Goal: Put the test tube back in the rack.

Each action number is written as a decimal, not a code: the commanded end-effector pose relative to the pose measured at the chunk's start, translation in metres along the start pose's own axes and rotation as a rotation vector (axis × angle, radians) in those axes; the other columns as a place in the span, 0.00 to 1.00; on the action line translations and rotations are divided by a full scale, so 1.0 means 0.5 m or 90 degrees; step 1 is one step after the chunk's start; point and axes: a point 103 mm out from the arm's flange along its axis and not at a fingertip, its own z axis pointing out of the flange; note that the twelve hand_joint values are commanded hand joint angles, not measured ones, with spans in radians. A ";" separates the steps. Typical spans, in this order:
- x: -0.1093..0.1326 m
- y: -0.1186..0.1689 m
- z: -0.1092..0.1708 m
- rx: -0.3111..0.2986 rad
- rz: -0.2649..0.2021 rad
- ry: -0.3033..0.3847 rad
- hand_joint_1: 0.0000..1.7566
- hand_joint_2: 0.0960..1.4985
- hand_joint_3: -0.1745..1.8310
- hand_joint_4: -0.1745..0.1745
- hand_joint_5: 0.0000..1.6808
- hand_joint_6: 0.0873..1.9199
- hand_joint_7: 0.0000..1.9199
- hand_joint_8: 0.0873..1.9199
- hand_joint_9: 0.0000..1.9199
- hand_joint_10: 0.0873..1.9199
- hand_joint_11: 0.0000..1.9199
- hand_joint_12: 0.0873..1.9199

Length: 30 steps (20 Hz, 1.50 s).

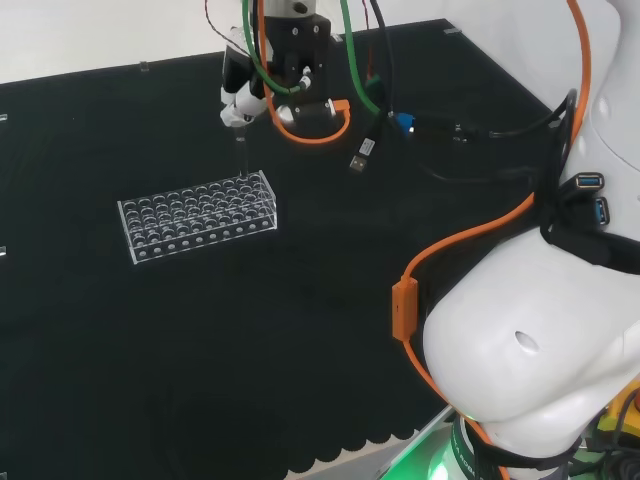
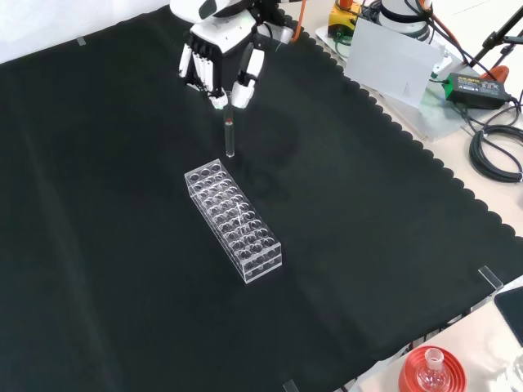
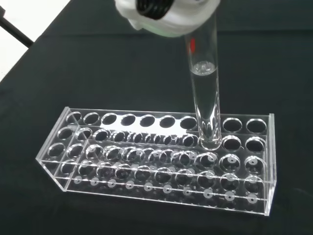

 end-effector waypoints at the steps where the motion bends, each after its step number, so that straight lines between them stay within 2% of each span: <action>1: -0.013 0.006 0.012 -0.001 0.004 0.000 0.81 0.59 0.11 0.00 0.79 0.12 0.79 0.18 0.72 0.02 0.40 0.62; 7: -0.022 0.019 0.020 0.011 0.003 0.013 0.81 0.59 0.12 0.00 0.79 0.12 0.79 0.18 0.72 0.02 0.40 0.62; 12: -0.025 0.045 0.049 0.015 -0.003 0.009 0.81 0.58 0.12 0.00 0.79 0.12 0.79 0.17 0.72 0.02 0.40 0.62; 30: -0.029 0.052 0.065 0.024 -0.003 0.017 0.81 0.58 0.13 0.00 0.79 0.11 0.79 0.17 0.72 0.01 0.39 0.62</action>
